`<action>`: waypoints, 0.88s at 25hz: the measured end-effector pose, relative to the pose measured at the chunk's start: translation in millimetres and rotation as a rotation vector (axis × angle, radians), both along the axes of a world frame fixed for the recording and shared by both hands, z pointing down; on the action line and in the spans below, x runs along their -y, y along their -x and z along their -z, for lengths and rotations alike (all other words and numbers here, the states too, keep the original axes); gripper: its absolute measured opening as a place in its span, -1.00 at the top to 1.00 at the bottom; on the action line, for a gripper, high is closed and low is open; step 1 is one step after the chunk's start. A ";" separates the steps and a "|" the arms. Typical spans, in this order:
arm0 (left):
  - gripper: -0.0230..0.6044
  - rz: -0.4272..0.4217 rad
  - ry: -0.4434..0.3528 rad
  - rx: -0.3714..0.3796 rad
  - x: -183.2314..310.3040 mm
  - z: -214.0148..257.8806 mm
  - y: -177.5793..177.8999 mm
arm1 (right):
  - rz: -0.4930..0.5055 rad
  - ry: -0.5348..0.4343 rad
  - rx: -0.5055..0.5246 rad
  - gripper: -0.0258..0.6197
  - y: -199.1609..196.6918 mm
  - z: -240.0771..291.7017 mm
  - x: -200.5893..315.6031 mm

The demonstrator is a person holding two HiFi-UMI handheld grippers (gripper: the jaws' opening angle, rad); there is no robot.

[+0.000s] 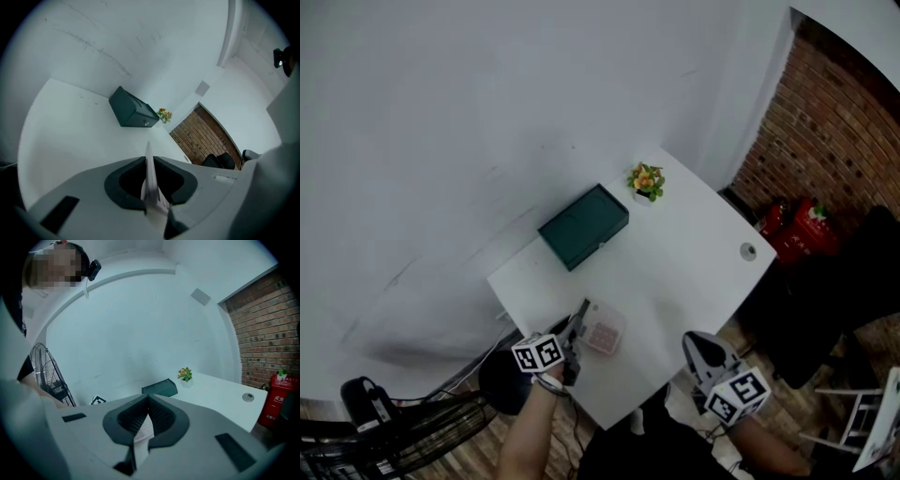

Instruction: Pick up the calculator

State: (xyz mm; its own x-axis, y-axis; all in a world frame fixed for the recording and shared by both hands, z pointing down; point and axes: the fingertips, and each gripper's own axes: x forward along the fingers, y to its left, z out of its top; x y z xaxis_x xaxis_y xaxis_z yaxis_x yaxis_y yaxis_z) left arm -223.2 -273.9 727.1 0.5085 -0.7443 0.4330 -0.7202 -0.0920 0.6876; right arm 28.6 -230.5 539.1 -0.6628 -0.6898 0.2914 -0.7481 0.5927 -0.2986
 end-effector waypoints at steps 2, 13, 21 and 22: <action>0.78 0.004 0.000 -0.009 -3.5 3.1 -2.9 | 0.001 -0.009 0.001 0.90 -0.7 3.0 -2.4; 0.78 0.033 -0.077 -0.107 -19.7 56.8 -7.4 | 0.003 -0.037 0.000 0.90 -2.5 17.5 -16.3; 0.78 0.001 -0.208 -0.139 -29.0 130.1 -26.9 | -0.001 -0.093 -0.007 0.90 -7.9 35.6 -15.2; 0.78 -0.004 -0.220 -0.138 -31.6 137.1 -30.0 | -0.003 -0.099 -0.007 0.90 -9.6 38.1 -16.1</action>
